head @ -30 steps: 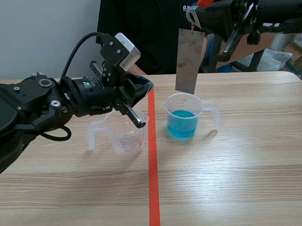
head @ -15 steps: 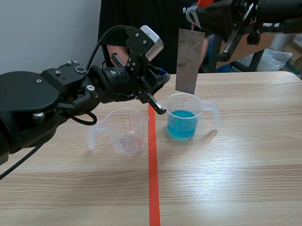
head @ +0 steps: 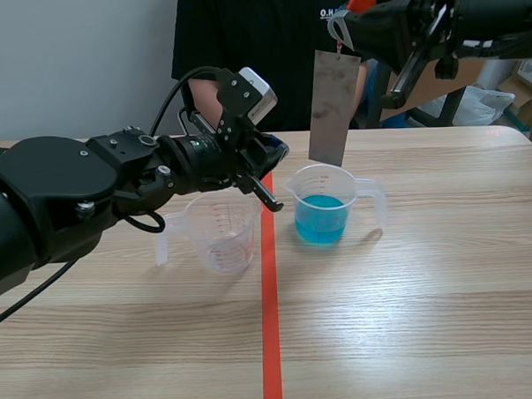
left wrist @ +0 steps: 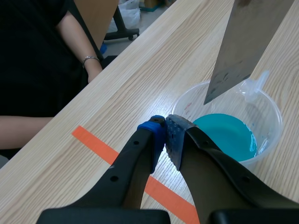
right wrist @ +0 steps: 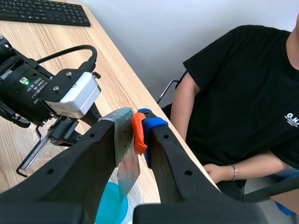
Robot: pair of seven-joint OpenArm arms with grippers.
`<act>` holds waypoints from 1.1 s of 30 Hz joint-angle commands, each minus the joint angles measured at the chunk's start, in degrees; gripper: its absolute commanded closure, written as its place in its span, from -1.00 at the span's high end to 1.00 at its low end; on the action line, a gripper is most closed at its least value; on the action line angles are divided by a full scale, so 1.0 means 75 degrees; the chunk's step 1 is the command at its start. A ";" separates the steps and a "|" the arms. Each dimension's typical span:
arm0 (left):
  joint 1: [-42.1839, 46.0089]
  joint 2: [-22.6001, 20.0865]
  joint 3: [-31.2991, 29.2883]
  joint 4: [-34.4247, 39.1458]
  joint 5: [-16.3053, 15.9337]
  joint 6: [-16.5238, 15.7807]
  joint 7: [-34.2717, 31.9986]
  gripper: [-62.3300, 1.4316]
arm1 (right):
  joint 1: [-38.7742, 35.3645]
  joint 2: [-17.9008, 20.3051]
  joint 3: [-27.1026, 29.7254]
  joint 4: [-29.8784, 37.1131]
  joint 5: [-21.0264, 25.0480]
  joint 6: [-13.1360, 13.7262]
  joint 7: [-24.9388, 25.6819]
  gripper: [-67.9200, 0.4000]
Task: Do the redox reaction experiment.
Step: 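Point at the plate with the left hand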
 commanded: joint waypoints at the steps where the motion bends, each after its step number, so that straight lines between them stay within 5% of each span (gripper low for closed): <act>1: -0.0154 0.0058 -0.0055 0.0146 -0.0052 -0.0082 -0.0152 -0.88 | 0.0152 0.0038 0.0038 0.0111 0.0096 0.0041 0.0117 -0.94; 7: -0.0154 0.0058 -0.0055 0.0146 -0.0052 -0.0560 -0.0140 -0.87 | 0.0152 0.0038 0.0038 0.0111 0.0096 0.0041 0.0114 -0.94; 33: -0.0154 0.0058 -0.0055 0.0146 -0.0058 -0.0816 -0.0152 -0.87 | 0.0149 0.0038 0.0038 0.0111 0.0093 0.0041 0.0114 -0.94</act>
